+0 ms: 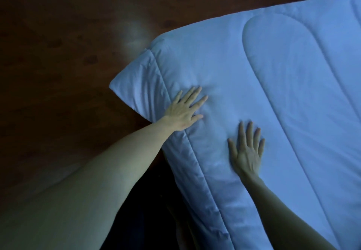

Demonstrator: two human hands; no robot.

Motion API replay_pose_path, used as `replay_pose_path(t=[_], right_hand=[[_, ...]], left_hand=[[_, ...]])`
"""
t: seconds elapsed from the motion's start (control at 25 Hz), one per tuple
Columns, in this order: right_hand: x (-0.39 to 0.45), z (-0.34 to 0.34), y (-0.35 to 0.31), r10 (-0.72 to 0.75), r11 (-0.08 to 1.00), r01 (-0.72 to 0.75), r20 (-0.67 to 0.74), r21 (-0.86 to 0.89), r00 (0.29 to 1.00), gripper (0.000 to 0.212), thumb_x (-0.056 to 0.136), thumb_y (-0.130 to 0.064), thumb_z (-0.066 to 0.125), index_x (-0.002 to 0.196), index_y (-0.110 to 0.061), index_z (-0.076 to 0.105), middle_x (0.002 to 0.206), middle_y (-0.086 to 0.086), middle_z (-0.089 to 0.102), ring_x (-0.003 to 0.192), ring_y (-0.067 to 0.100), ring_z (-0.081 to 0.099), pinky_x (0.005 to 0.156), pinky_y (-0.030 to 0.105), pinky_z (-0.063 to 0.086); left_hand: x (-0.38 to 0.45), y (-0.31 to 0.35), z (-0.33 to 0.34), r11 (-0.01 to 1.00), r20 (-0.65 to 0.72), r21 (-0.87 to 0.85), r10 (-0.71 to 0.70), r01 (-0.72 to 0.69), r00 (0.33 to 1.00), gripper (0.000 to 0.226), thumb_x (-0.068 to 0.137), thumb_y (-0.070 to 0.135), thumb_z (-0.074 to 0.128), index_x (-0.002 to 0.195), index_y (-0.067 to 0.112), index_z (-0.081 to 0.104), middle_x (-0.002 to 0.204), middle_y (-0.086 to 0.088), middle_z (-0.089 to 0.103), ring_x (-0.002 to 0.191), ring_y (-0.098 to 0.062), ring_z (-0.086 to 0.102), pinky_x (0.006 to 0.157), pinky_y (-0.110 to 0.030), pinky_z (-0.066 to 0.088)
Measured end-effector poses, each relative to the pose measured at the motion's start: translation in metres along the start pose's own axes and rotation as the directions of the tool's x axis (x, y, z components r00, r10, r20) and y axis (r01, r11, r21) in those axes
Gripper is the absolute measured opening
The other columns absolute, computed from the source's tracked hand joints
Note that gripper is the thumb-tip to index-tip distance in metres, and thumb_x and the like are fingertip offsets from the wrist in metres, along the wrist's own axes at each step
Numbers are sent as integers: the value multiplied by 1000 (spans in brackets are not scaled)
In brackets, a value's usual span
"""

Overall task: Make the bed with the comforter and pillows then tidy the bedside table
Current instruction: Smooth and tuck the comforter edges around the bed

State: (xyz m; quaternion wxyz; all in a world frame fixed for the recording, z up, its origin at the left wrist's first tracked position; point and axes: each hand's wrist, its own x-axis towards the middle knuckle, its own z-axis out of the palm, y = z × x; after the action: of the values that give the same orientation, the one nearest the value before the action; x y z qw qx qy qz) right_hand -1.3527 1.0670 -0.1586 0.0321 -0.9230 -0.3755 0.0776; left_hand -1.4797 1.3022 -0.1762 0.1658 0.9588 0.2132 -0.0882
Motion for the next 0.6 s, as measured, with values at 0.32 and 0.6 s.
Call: replay_pose_path(t=[0.32,0.6], right_hand=[[-53,19,-26,-272,951,289,143,-111,951,64,97,-53,30,154,-28,18,163,1,7,150,33,2,119,52,7],[-11,-57,-63,-350,935,356,225,17,909,81,89,-71,-5,153,-29,22,161,-7,1,150,22,-1,122,36,-1]], left_hand=[[-27,-5,-7,995,141,97,-21,7,990,66,99,54,18,152,27,-12,160,-4,-21,149,-20,-14,122,-45,0],[-67,-15,-97,990,256,102,-125,102,959,63,101,50,19,154,20,1,162,-4,-6,150,-18,-8,122,-44,-2]])
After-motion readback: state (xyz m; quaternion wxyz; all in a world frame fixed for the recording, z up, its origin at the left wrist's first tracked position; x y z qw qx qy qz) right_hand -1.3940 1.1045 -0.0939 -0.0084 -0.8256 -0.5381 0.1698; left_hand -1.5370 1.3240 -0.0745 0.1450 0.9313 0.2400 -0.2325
